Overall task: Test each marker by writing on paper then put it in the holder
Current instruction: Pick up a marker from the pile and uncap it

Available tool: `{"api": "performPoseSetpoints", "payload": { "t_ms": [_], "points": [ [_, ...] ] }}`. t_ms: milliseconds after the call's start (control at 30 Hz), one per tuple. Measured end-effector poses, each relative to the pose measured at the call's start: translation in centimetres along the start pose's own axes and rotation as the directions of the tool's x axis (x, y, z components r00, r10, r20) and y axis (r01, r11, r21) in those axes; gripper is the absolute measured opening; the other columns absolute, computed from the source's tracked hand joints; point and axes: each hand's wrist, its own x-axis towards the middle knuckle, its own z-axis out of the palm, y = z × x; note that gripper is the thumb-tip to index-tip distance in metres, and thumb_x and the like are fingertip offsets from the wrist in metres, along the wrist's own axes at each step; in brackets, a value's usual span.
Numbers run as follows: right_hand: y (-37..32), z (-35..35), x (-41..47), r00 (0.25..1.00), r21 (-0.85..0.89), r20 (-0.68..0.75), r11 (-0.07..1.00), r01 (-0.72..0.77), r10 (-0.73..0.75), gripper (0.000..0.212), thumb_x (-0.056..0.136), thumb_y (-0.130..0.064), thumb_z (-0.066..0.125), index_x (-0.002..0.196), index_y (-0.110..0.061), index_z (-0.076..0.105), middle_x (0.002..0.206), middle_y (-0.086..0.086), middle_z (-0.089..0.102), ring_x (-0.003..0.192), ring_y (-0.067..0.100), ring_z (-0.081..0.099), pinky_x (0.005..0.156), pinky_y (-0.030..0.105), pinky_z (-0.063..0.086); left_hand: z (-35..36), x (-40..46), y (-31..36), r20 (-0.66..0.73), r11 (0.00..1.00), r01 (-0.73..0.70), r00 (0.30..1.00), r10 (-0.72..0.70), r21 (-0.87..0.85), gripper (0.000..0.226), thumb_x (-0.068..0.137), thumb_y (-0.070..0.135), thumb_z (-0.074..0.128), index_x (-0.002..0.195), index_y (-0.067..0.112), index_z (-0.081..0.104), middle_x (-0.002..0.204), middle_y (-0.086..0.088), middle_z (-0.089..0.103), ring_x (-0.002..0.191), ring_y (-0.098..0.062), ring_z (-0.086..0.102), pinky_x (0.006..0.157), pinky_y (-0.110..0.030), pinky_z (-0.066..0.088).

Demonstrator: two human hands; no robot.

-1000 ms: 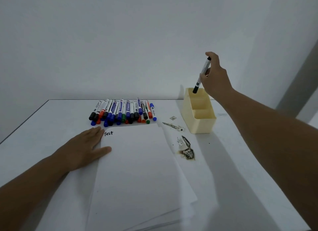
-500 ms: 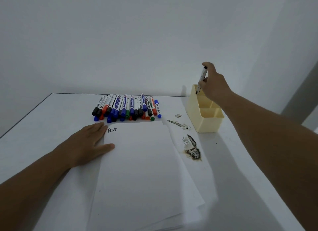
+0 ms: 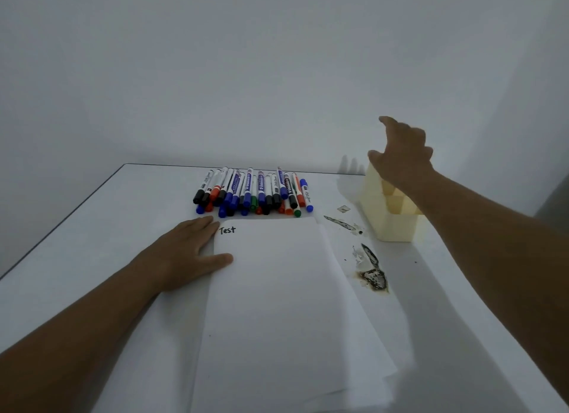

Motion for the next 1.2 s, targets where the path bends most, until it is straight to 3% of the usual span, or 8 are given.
{"api": "performPoseSetpoints", "payload": {
  "t_ms": [67,200,333,433,633,767,1000,1200],
  "points": [
    [-2.4,0.1,-0.9,0.987,-0.019,-0.061,0.988,0.151,-0.152,0.062,0.092,-0.026,0.062,0.149,-0.025,0.038,0.143,0.004,0.048,0.138,0.034,0.032,0.103,0.052,0.035,0.0,-0.1,0.1,-0.011,1.000,0.000,1.000,-0.001,-0.029,0.132,0.051,0.106,0.019,0.159,0.030,0.014,0.166,0.015,0.005,0.151,-0.006,0.007,0.123,-0.033,0.013],
    [-7.2,2.3,-3.9,0.930,0.249,0.014,0.901,0.354,-0.369,0.048,0.092,-0.024,0.063,0.138,-0.027,0.052,0.132,-0.004,0.057,0.128,0.022,0.045,0.107,0.042,0.037,-0.3,-0.2,0.3,-0.022,1.000,0.005,1.000,-0.006,-0.015,0.104,0.077,0.085,0.044,0.159,0.027,0.017,0.166,0.012,0.008,0.151,-0.007,0.009,0.122,-0.033,0.015],
    [-11.1,5.8,-8.6,0.935,0.521,0.074,0.813,0.261,-0.347,0.027,0.090,-0.014,0.066,0.116,-0.021,0.068,0.098,-0.005,0.068,0.089,0.012,0.059,0.081,0.017,0.045,-0.4,-0.3,0.5,-0.019,1.000,0.013,1.000,-0.013,-0.004,0.099,0.081,0.079,0.049,0.159,0.028,0.017,0.166,0.013,0.007,0.151,-0.007,0.009,0.122,-0.033,0.014],
    [-12.0,8.5,-11.7,0.942,0.566,0.146,0.807,0.170,-0.301,0.018,0.091,-0.014,0.065,0.107,-0.021,0.071,0.086,-0.010,0.065,0.078,-0.001,0.058,0.068,0.004,0.039,-0.1,-0.2,0.2,-0.037,0.998,0.035,0.999,-0.037,-0.054,0.097,0.081,0.077,0.054,0.159,0.029,0.021,0.165,0.015,0.012,0.150,-0.006,0.012,0.121,-0.033,0.016],
    [-11.6,11.7,-13.2,0.925,0.466,0.186,0.859,0.213,-0.330,0.014,0.090,-0.017,0.065,0.101,-0.017,0.074,0.090,-0.003,0.063,0.081,0.010,0.056,0.074,0.024,0.048,-0.8,0.2,-0.6,-0.198,0.896,0.041,0.970,-0.142,-0.442,0.068,0.086,0.054,0.069,0.145,0.028,0.049,0.145,0.009,0.051,0.127,-0.006,0.051,0.096,-0.019,0.038],
    [-11.8,12.2,-13.3,0.910,0.394,0.175,0.874,0.284,-0.375,0.014,0.091,-0.019,0.060,0.093,-0.016,0.074,0.091,0.001,0.063,0.087,0.019,0.055,0.078,0.034,0.050,-2.4,1.4,-1.4,-0.382,0.889,0.066,0.886,-0.261,-0.454,0.039,0.088,0.038,0.072,0.124,0.028,0.063,0.119,0.010,0.057,0.091,-0.002,0.060,0.073,-0.014,0.042],
    [-11.6,12.7,-13.1,0.900,0.371,0.177,0.874,0.315,-0.399,0.013,0.093,-0.020,0.060,0.097,-0.018,0.072,0.092,-0.001,0.060,0.091,0.021,0.055,0.084,0.034,0.047,-4.8,5.5,-2.6,-0.296,0.931,0.093,0.933,-0.205,-0.352,0.041,0.089,0.023,0.068,0.127,0.037,0.063,0.121,0.006,0.061,0.109,-0.011,0.056,0.082,-0.021,0.037],
    [-11.8,12.4,-13.0,0.889,0.373,0.197,0.870,0.322,-0.413,0.017,0.096,-0.021,0.058,0.103,-0.014,0.072,0.099,0.004,0.065,0.094,0.020,0.055,0.091,0.037,0.047,-3.8,6.8,-3.5,-0.274,0.911,0.080,0.940,-0.205,-0.405,0.036,0.091,0.013,0.066,0.124,0.028,0.069,0.115,0.008,0.069,0.100,-0.008,0.061,0.065,0.004,0.034]
  ]
}}
